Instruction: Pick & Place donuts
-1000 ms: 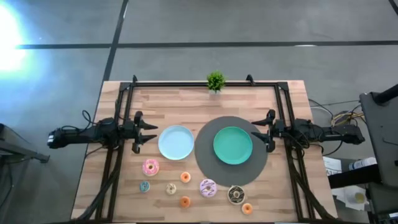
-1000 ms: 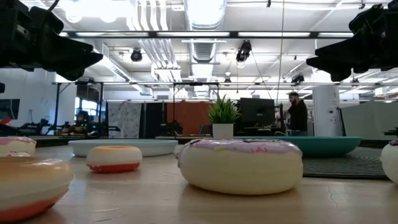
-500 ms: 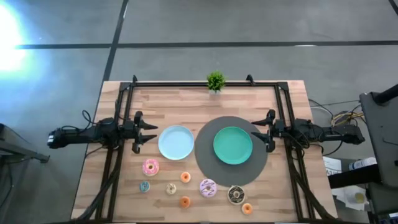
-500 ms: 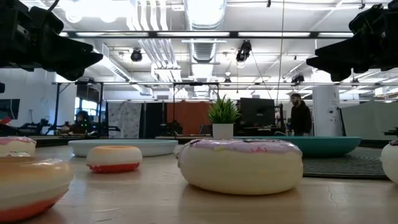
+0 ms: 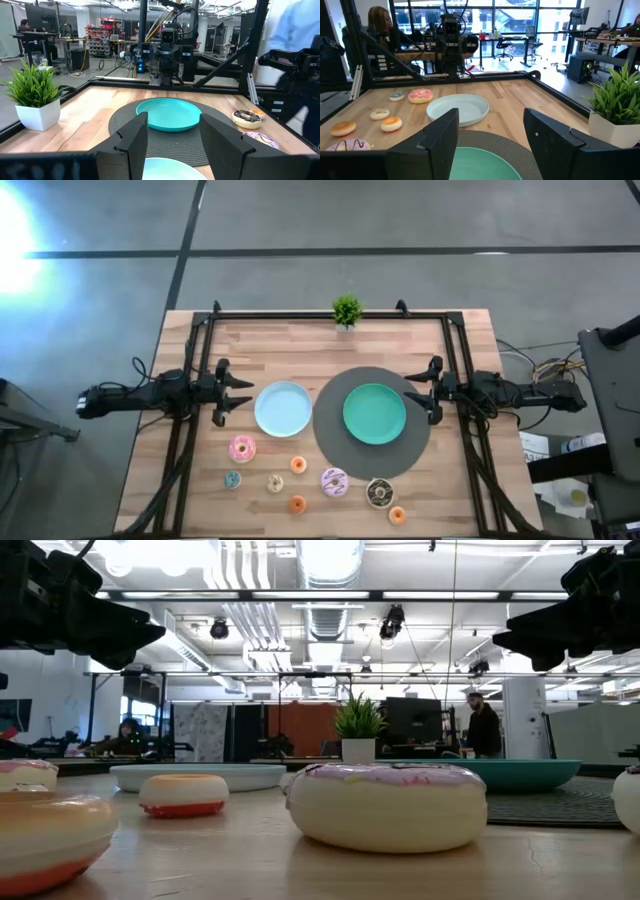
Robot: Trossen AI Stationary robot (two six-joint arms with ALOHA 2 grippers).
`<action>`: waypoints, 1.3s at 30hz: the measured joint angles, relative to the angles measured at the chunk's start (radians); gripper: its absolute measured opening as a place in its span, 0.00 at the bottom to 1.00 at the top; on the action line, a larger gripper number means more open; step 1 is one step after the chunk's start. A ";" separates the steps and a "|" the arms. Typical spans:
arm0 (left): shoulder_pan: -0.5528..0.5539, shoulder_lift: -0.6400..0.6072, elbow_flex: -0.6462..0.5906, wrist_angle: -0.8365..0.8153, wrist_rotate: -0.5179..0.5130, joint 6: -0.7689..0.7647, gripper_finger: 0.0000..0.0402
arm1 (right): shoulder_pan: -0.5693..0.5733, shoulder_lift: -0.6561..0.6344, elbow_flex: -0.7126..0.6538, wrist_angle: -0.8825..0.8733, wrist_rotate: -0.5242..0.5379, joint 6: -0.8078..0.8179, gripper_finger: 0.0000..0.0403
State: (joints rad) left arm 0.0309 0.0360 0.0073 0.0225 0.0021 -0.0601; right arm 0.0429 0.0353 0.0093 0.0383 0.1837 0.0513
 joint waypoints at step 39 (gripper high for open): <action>0.000 0.000 0.000 0.000 0.000 0.000 0.38 | 0.010 0.037 0.002 0.199 -0.042 1.313 0.53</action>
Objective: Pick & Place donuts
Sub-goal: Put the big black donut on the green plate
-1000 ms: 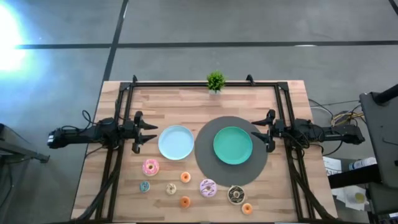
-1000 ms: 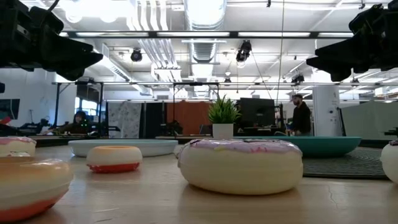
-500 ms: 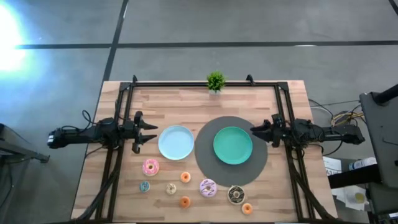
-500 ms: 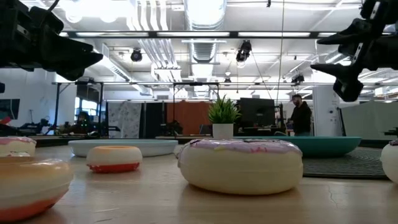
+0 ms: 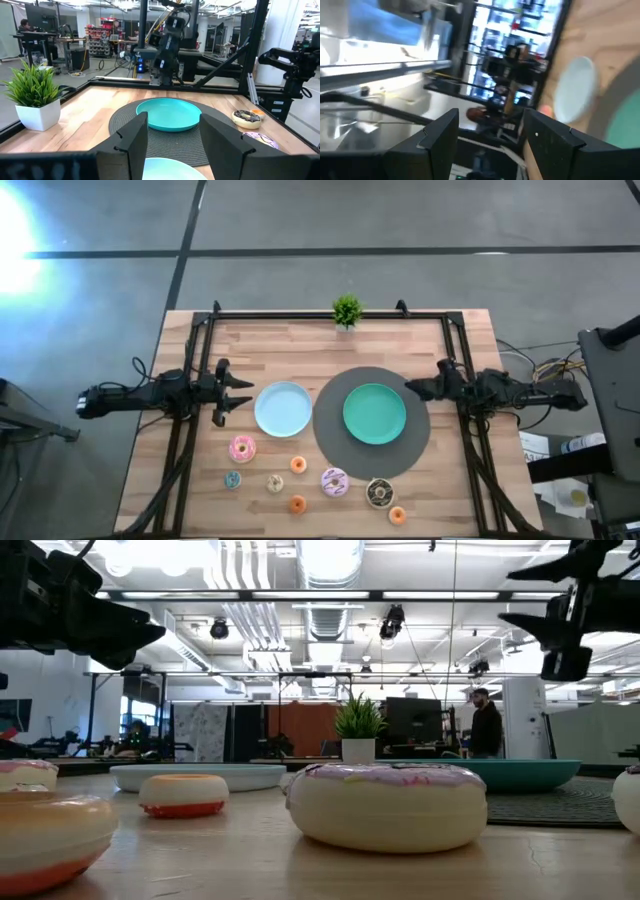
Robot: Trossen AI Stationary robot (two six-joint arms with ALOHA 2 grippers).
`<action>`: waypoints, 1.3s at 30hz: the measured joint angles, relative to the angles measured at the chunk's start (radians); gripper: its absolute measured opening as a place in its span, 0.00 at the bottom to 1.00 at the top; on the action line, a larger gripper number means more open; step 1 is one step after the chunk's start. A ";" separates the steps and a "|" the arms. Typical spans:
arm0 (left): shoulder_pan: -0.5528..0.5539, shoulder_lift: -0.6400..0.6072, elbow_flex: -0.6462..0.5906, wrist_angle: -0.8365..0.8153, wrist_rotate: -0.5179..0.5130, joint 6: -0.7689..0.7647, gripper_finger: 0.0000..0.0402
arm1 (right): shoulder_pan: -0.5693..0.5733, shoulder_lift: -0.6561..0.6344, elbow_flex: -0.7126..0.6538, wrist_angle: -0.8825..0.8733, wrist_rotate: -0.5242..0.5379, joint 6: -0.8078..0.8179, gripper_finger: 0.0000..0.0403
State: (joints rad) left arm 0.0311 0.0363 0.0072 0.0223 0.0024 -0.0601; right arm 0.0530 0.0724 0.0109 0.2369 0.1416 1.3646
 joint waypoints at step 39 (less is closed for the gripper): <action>0.000 0.000 0.000 0.000 0.000 0.000 0.38 | 0.591 1.705 1.204 -1.016 -0.169 0.005 0.53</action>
State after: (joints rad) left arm 0.0311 0.0364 0.0073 0.0223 0.0024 -0.0601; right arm 0.6443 1.7772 1.2153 -0.7796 -0.0279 1.3701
